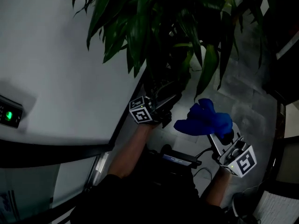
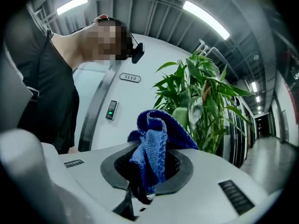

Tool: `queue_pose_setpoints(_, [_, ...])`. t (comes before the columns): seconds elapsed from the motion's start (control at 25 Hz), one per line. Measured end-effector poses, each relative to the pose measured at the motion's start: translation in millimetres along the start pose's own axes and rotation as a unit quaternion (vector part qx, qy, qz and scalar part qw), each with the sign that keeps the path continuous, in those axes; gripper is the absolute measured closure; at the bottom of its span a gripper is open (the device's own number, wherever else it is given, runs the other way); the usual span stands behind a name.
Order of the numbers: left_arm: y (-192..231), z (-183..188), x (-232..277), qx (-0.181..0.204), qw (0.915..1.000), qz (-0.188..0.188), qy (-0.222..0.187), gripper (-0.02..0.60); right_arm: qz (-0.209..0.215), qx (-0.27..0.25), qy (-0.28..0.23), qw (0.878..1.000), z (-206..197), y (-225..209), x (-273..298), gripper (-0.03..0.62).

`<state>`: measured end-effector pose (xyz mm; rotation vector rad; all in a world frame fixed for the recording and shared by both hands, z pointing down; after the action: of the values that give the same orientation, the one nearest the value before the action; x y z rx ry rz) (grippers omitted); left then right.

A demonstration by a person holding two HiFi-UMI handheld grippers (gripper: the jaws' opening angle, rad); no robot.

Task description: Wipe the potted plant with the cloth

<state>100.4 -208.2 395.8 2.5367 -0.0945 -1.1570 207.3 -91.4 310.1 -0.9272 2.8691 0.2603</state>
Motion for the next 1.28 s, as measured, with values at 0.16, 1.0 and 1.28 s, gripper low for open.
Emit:
queue_pose_setpoints(0.16, [-33.1, 6.6, 5.3, -0.034, 0.9972, -0.067, -0.006, 0.392, -0.039, 0.018, -0.014, 0.999, 8.1, 0.1, -2.8, 0.516])
queue_pose_setpoints(1.0, [-88.0, 35.9, 58.4, -0.111, 0.9833, -0.144, -0.005, 0.45, -0.118, 0.016, -0.111, 0.987, 89.5, -5.3, 11.7, 0.516])
queue_pose_setpoints(1.28, [-101.7, 52.3, 53.2, -0.125, 0.9715, -0.194, -0.053, 0.459, -0.156, -0.099, -0.119, 0.976, 125.1, -39.3, 111.0, 0.516])
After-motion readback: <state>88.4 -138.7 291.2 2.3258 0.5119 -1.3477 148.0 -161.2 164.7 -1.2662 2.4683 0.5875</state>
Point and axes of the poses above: the fingertips, and each gripper's own axes: x forward along the fingers, y to its left, z out of its top, the point moved 1 cm from there along -x, backward along the fingers, and after that the axes turned 10 degrees about -z, right-handed, at the moved point
